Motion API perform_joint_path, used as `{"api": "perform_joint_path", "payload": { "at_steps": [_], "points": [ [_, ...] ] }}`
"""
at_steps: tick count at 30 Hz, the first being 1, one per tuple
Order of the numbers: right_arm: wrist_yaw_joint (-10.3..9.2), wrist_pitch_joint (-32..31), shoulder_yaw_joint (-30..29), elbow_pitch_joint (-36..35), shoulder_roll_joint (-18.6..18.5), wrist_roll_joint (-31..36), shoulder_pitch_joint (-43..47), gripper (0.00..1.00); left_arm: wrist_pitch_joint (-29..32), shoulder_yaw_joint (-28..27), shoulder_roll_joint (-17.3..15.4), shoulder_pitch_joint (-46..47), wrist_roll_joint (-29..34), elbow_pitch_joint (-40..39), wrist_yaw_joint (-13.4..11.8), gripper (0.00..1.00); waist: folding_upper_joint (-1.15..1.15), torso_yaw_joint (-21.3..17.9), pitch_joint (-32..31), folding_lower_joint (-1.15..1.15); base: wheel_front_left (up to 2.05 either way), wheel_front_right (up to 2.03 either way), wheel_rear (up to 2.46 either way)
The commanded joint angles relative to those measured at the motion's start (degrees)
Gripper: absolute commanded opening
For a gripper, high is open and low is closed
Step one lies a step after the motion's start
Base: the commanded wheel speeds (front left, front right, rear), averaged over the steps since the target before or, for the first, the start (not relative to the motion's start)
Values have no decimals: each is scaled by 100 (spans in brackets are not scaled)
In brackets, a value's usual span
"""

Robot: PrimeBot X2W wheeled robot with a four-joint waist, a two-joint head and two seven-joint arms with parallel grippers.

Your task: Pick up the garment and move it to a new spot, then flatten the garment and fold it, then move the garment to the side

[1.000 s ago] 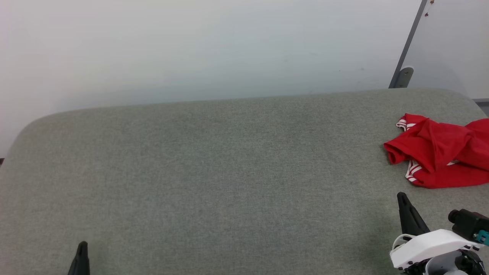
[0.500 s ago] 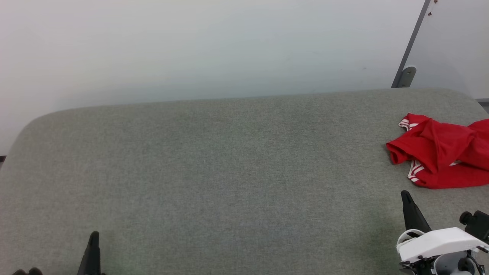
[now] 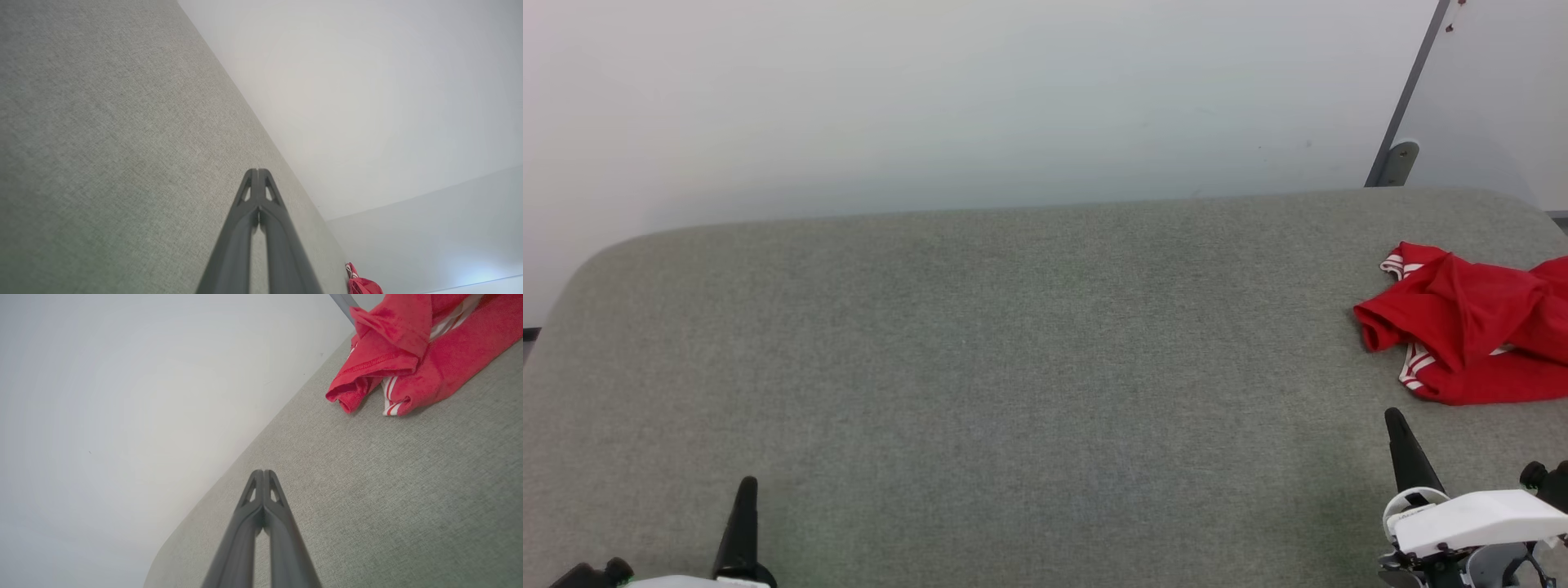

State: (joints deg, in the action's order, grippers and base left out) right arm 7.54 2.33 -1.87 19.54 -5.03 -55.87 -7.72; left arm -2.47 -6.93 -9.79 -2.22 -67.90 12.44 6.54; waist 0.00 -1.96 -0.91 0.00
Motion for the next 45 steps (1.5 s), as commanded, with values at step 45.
{"api": "perform_joint_path", "payload": {
  "at_steps": [45],
  "points": [
    [-7, -639, -349, -425, 153, -2573, 120, 0, 641, 21, 485, 647, -1729, 104, 82, 0, 0, 123, 69, 0, 0, 0, 0]
  ]
}}
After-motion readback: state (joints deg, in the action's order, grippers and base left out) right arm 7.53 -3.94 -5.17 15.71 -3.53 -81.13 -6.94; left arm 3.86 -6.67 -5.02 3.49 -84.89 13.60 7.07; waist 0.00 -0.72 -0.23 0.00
